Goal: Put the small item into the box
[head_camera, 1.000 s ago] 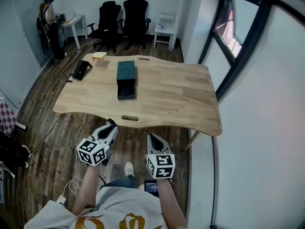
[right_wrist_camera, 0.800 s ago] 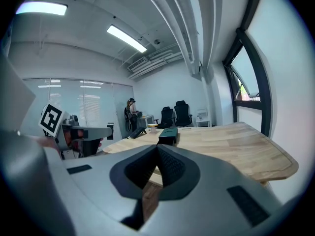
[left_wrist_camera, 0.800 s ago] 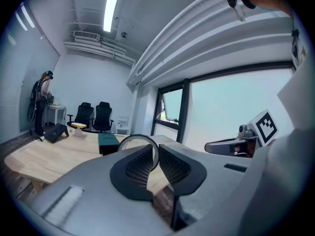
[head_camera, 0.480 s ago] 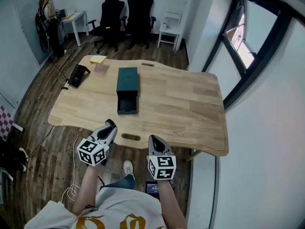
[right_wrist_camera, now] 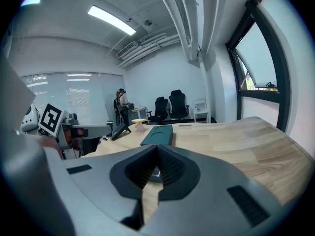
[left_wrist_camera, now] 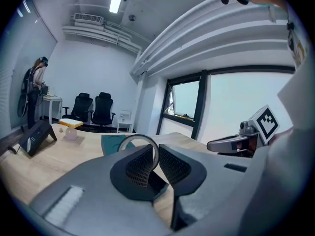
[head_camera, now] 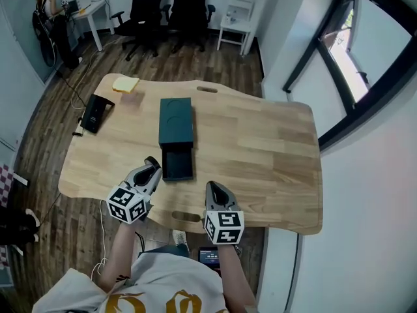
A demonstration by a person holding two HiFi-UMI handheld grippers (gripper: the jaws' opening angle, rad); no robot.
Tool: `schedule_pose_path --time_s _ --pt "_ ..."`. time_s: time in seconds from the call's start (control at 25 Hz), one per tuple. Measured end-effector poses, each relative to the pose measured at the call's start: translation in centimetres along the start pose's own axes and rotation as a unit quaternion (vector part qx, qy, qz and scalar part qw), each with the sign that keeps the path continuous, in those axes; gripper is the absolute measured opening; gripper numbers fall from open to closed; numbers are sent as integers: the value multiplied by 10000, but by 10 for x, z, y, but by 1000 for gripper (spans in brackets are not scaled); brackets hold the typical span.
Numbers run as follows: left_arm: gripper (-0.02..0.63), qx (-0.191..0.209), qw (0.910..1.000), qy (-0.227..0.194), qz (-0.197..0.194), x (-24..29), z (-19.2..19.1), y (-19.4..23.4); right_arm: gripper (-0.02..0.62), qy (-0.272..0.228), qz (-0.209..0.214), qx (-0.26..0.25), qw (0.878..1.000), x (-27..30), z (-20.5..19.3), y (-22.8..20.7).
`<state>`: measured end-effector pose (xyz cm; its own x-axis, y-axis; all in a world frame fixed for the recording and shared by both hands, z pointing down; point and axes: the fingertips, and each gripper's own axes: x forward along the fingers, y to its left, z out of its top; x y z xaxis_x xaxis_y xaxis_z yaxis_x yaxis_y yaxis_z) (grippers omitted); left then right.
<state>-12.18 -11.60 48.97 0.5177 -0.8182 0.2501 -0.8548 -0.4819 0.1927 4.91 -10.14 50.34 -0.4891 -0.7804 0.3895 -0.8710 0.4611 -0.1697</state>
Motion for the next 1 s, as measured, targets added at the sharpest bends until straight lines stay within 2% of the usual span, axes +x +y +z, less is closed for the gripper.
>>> schedule_pose_path --time_s 0.16,0.4,0.52,1.0 --pt "40 -81 9999 53 -136 24 2 27 5 -6 -42 -16 10000 34 10 -4" --pt "40 -54 9994 167 -314 46 -6 37 5 -101 -330 18 9994 46 16 -22" --pt "40 -133 9992 244 -300 47 -14 42 5 -187 -450 13 9988 46 20 -26" --pt "40 -193 9996 163 -136 39 -8 50 5 -308 -424 -161 9985 49 22 -21"
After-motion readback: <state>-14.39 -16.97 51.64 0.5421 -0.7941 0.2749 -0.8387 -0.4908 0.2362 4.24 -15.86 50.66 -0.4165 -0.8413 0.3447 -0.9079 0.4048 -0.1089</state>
